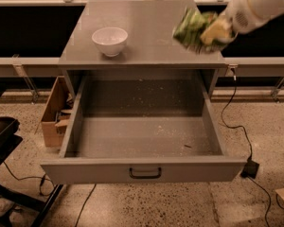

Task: Place green jalapeno chip bag into top drawer

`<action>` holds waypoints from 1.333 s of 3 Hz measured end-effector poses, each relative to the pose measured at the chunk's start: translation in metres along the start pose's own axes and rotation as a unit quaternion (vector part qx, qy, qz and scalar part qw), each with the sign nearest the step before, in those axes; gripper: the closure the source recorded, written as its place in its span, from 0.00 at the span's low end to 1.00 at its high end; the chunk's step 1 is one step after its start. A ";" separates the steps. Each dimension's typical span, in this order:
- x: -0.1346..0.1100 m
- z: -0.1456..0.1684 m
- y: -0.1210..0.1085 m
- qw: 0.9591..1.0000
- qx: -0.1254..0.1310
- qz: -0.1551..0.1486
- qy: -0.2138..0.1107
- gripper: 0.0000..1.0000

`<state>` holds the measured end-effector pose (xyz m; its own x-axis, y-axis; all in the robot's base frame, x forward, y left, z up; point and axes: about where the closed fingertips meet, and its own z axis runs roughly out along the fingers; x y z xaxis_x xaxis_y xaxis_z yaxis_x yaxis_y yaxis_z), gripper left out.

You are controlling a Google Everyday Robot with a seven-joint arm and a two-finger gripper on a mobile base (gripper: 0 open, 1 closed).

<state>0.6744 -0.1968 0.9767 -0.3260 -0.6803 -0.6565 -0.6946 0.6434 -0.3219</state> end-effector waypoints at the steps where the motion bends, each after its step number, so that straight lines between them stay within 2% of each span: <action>1: 0.063 0.043 0.065 0.995 -0.094 0.004 0.036 1.00; 2: 0.106 0.080 0.116 0.982 -0.171 -0.015 0.074 1.00; 3: 0.131 0.111 0.146 0.966 -0.227 -0.037 0.117 1.00; 4: 0.135 0.117 0.153 0.962 -0.240 -0.042 0.127 0.78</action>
Offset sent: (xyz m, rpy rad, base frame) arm -0.0971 0.0444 -0.2399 -0.0485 0.4898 0.3250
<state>0.5988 -0.1488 0.7594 -0.3596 -0.8253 -0.4354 -0.9213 0.3881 0.0252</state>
